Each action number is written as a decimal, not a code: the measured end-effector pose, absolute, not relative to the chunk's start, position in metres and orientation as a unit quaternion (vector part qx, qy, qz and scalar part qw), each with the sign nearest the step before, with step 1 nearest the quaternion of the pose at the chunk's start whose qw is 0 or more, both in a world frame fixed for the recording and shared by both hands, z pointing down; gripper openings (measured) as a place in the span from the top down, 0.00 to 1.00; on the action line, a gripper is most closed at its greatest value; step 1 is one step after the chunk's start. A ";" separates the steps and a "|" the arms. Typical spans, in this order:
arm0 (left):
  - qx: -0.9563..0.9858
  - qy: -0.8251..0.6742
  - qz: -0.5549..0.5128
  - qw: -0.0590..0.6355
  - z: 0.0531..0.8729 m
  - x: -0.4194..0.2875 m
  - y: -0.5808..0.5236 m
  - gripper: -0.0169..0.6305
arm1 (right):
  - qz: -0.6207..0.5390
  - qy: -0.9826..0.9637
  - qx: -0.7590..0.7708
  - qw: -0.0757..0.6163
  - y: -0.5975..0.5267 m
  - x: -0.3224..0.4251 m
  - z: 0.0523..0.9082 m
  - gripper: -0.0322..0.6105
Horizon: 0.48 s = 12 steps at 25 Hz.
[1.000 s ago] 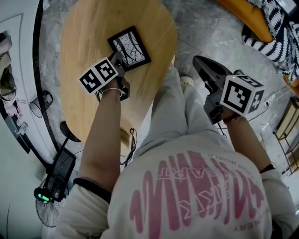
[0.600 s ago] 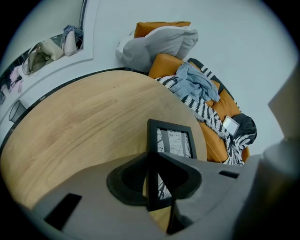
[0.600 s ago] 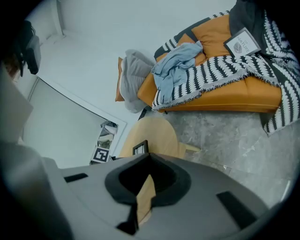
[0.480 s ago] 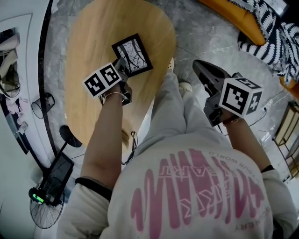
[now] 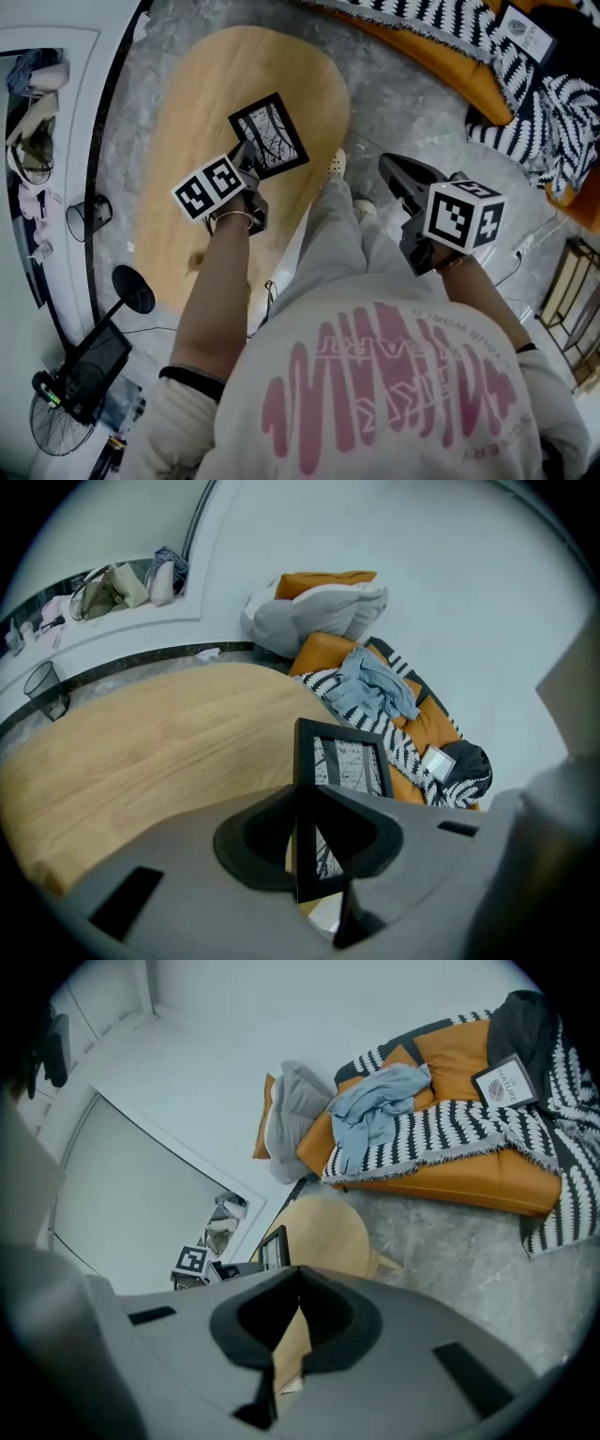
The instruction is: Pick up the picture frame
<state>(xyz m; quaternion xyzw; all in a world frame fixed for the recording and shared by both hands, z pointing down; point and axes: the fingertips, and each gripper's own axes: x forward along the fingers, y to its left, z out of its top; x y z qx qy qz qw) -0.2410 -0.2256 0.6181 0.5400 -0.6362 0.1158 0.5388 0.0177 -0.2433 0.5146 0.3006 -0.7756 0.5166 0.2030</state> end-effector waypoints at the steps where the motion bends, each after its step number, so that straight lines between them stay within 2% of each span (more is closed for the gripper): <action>1: 0.540 -0.640 0.110 0.536 0.611 -0.241 -0.225 0.87 | 0.515 -0.778 0.299 0.202 -0.242 0.019 0.509 0.94; 12: 0.546 -0.670 0.033 0.502 0.534 -0.234 -0.226 0.87 | 0.488 -0.810 0.274 0.174 -0.253 0.020 0.453 0.94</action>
